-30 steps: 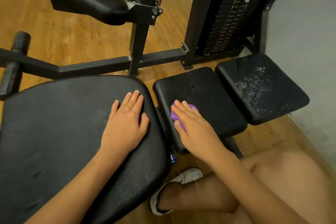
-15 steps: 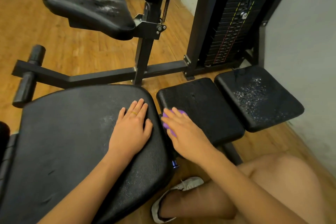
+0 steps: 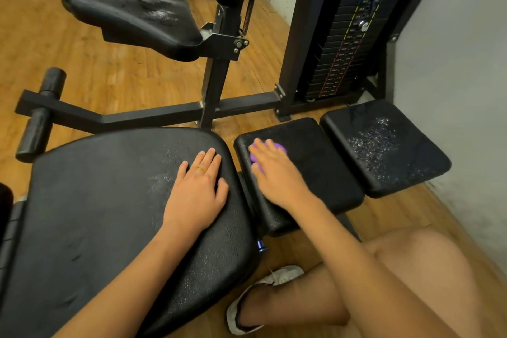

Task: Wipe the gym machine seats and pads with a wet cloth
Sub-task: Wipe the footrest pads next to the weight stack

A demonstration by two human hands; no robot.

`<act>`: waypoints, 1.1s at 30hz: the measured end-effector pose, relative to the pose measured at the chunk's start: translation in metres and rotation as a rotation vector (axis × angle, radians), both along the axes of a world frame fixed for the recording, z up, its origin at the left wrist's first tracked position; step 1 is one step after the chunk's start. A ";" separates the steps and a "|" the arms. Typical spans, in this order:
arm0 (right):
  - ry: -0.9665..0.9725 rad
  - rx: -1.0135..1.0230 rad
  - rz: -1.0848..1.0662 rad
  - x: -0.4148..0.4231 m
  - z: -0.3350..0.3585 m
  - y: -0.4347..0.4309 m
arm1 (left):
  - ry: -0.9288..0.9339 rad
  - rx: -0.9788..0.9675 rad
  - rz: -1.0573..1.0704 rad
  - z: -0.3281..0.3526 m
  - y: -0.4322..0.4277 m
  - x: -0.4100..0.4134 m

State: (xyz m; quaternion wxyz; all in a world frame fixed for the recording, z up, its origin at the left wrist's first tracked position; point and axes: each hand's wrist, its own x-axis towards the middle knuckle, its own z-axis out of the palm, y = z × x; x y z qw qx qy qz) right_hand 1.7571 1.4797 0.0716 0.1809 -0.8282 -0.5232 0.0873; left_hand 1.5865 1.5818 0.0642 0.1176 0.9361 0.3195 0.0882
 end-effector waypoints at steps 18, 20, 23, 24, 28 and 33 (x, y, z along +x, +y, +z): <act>-0.029 -0.045 0.066 0.001 0.006 0.060 | -0.015 -0.008 -0.009 -0.006 0.004 -0.001; 0.001 -0.065 0.115 -0.003 0.004 0.052 | -0.010 -0.011 -0.011 -0.007 0.004 -0.001; 0.063 -0.047 0.137 -0.009 0.004 0.013 | -0.009 -0.009 -0.014 -0.005 0.004 -0.004; 0.077 -0.033 0.119 -0.010 0.003 -0.002 | -0.014 -0.008 -0.019 -0.004 0.004 -0.004; 0.080 -0.013 0.007 -0.005 0.002 -0.051 | -0.011 -0.018 -0.033 -0.001 0.002 0.000; 0.001 0.075 -0.228 -0.006 -0.004 -0.096 | 0.151 -0.026 -0.064 0.008 0.001 -0.003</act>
